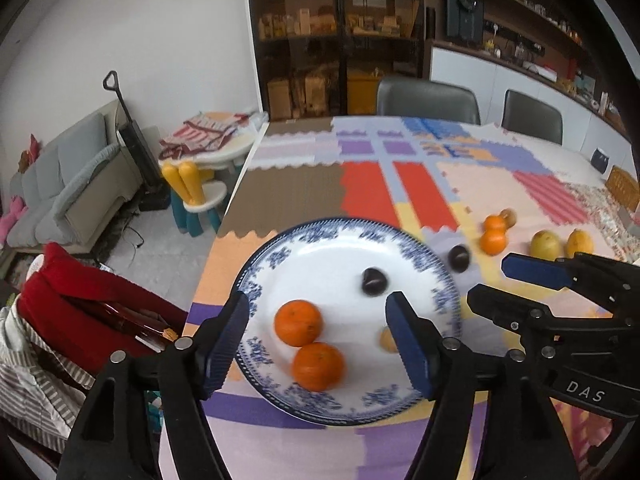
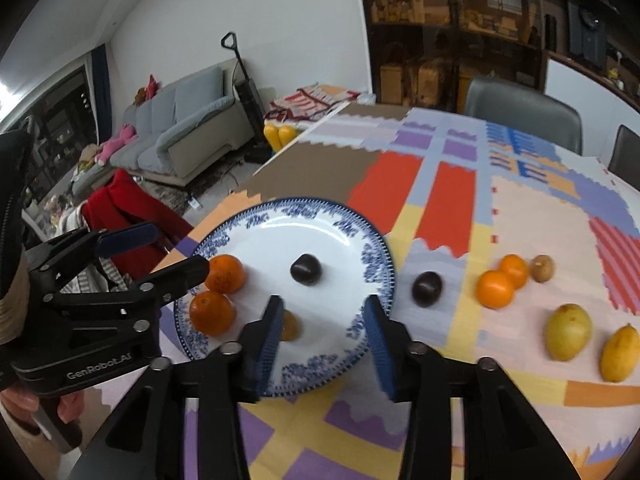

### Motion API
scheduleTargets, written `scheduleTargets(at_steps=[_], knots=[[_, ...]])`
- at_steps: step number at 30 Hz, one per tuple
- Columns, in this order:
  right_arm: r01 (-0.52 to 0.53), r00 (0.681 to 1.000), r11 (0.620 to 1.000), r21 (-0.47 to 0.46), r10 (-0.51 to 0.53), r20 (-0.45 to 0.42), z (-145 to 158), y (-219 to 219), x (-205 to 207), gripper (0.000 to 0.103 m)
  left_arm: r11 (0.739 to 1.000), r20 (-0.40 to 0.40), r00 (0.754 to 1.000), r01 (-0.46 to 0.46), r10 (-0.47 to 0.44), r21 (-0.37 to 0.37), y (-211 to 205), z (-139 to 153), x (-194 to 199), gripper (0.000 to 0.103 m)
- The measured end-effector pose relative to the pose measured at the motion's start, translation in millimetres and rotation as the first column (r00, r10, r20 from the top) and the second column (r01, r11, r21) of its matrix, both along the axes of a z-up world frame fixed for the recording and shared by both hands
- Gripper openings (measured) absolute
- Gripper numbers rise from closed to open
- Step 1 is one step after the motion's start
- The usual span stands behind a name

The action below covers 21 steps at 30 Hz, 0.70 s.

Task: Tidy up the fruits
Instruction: 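Withdraw both tools from the plate toward the remaining fruits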

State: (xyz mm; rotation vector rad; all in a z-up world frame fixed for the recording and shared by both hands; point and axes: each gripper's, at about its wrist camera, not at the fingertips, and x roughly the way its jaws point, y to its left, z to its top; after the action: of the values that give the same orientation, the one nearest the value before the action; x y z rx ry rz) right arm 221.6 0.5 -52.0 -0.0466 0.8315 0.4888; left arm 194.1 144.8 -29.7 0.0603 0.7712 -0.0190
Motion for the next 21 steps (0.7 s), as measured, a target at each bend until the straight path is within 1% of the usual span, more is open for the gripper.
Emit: scheduleTargets(at_steps=[3,4,5,7,10,14,19,21], knots=[[0.028,0.999,1.000,0.008,-0.028,0.031,11.9,-15.5,-10.4,0.049,1.000,0.051,0.999,-0.004,0.004,-0.005,-11.7,14.3,-12.2,0.073],[0.039,0.998,0.999,0.010,-0.040,0.038,15.5,-20.7,-13.4,0.051,1.000,0.063,0.998,-0.005,0.006,-0.007,-14.8,17.9,-15.5,0.074],[0.055,0.997,0.998,0.016,-0.056,0.047,20.0,-27.4,-16.6,0.056,1.000,0.079,0.997,-0.004,0.005,-0.014,-19.0,23.3,-19.6,0.075],[0.082,0.994,0.996,0.024,-0.083,0.067,28.1,-39.1,-23.0,0.058,1.000,0.096,0.995,0.000,0.002,-0.021,-25.5,30.3,-24.2,0.079],[0.118,0.988,0.993,0.018,-0.119,0.098,40.0,-54.8,-31.1,0.060,1.000,0.123,0.992,0.018,-0.014,-0.025,-39.5,40.9,-31.3,0.080],[0.158,0.976,0.987,0.028,-0.161,0.147,56.4,-78.7,-45.1,0.065,0.998,0.141,0.989,0.055,-0.050,-0.032,-59.8,49.5,-38.3,0.082],[0.203,0.958,0.979,0.021,-0.203,0.202,69.5,-106.4,-60.9,0.066,0.994,0.159,0.983,0.101,-0.094,-0.035,-89.0,56.9,-44.5,0.086],[0.222,0.950,0.975,0.018,-0.221,0.220,73.1,-117.0,-65.6,0.069,0.992,0.163,0.980,0.118,-0.111,-0.034,-99.5,58.5,-45.8,0.087]])
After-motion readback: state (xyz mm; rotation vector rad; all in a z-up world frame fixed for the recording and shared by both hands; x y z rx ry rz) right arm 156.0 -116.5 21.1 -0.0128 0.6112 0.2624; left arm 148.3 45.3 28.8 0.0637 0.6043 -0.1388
